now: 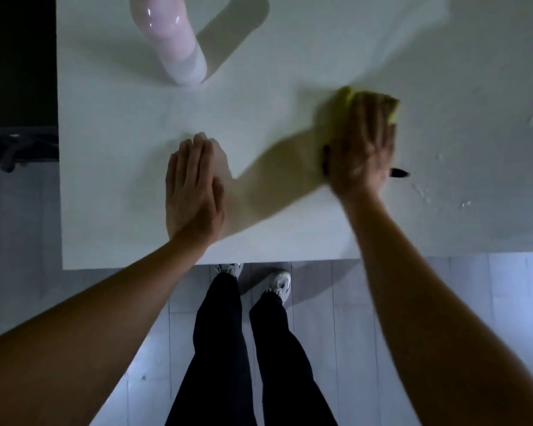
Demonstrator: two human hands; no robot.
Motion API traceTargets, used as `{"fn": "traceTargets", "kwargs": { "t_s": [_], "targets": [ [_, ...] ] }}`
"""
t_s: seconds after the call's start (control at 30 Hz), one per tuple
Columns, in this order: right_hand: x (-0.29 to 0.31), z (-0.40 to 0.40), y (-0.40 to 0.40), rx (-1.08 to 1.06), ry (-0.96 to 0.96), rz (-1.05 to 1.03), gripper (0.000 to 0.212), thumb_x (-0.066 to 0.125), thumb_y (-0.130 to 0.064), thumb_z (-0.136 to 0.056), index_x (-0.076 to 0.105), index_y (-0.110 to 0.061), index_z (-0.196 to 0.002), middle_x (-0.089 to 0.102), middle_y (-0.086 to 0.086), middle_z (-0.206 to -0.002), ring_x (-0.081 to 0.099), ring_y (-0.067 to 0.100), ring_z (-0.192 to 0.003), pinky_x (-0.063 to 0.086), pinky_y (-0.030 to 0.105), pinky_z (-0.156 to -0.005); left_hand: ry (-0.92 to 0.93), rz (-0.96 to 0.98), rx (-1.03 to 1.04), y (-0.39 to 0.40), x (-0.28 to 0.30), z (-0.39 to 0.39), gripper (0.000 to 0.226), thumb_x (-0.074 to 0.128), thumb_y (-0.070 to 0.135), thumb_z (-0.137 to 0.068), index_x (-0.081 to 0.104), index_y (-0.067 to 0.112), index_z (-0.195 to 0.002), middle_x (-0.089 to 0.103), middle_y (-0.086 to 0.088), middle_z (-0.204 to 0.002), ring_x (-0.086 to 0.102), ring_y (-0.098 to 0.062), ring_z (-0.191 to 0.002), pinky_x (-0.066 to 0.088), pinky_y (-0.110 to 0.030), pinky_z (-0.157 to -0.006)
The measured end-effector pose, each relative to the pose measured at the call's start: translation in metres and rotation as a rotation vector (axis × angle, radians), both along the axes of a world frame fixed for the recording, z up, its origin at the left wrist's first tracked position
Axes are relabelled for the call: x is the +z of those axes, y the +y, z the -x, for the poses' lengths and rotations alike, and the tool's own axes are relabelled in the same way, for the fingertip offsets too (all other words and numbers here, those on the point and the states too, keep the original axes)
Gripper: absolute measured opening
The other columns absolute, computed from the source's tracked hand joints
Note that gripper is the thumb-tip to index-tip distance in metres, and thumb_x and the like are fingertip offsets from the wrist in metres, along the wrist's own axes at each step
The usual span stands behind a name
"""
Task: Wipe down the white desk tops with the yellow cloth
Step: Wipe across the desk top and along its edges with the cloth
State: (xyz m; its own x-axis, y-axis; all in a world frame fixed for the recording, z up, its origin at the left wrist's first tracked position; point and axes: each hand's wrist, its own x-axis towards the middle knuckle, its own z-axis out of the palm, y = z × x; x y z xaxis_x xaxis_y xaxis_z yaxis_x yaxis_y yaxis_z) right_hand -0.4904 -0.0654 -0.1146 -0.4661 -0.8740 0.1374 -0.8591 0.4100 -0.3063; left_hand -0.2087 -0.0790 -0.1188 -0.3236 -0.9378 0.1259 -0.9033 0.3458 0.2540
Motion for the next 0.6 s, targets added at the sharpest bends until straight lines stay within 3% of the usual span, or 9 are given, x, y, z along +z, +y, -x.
{"fn": "traceTargets", "kwargs": {
  "t_s": [0.13, 0.2, 0.3, 0.43, 0.53, 0.6],
  "targets": [
    [0.009, 0.030, 0.031, -0.137, -0.031, -0.013, 0.063, 0.029, -0.047, -0.103, 0.027, -0.019, -0.161, 0.021, 0.010, -0.168, 0.015, 0.027, -0.156, 0.013, 0.045, -0.127, 0.011, 0.013, 0.002, 0.000, -0.003, -0.001, 0.060, 0.035, 0.019, -0.107, 0.025, 0.005, -0.164, 0.023, -0.012, -0.172, 0.019, -0.033, -0.160, 0.013, -0.046, -0.131],
    [0.010, 0.002, 0.023, -0.167, -0.008, 0.018, 0.061, 0.035, -0.040, -0.104, 0.030, -0.015, -0.159, 0.024, 0.013, -0.166, 0.017, 0.033, -0.155, 0.017, 0.049, -0.125, 0.026, 0.020, -0.002, 0.000, -0.005, -0.001, 0.059, 0.035, 0.018, -0.108, 0.025, 0.006, -0.164, 0.023, -0.013, -0.172, 0.018, -0.033, -0.160, 0.015, -0.047, -0.130],
    [0.010, -0.084, 0.030, 0.046, -0.059, 0.067, 0.069, 0.056, -0.028, -0.093, 0.035, -0.010, -0.157, 0.029, 0.017, -0.164, 0.019, 0.037, -0.154, 0.019, 0.052, -0.124, 0.053, 0.029, -0.016, 0.001, -0.006, -0.003, 0.058, 0.036, 0.016, -0.106, 0.029, 0.005, -0.163, 0.026, -0.014, -0.171, 0.021, -0.034, -0.159, 0.016, -0.048, -0.130],
    [0.015, -0.174, 0.055, 0.324, -0.178, 0.004, 0.061, 0.049, -0.034, -0.102, 0.032, -0.017, -0.158, 0.025, 0.012, -0.166, 0.015, 0.028, -0.156, 0.015, 0.051, -0.125, 0.046, 0.011, -0.023, -0.004, -0.004, -0.004, 0.066, 0.042, 0.036, -0.105, 0.033, 0.002, -0.161, 0.028, -0.018, -0.169, 0.024, -0.037, -0.158, 0.017, -0.047, -0.131],
    [0.010, -0.149, 0.063, 0.354, -0.170, 0.032, 0.057, 0.042, -0.033, -0.100, 0.039, -0.018, -0.155, 0.030, 0.012, -0.164, 0.020, 0.028, -0.155, 0.017, 0.052, -0.126, 0.069, 0.033, -0.027, -0.005, -0.006, -0.005, 0.058, 0.033, 0.026, -0.107, 0.033, 0.003, -0.161, 0.030, -0.017, -0.169, 0.024, -0.037, -0.157, 0.014, -0.044, -0.131],
    [0.009, -0.112, 0.085, 0.225, -0.104, -0.048, 0.063, 0.038, -0.032, -0.097, 0.032, -0.020, -0.158, 0.024, 0.010, -0.166, 0.015, 0.025, -0.156, 0.011, 0.047, -0.128, 0.070, 0.031, -0.037, -0.001, -0.008, -0.008, 0.057, 0.032, 0.017, -0.107, 0.030, 0.006, -0.163, 0.027, -0.014, -0.170, 0.022, -0.035, -0.159, 0.012, -0.043, -0.131]
  ]
}}
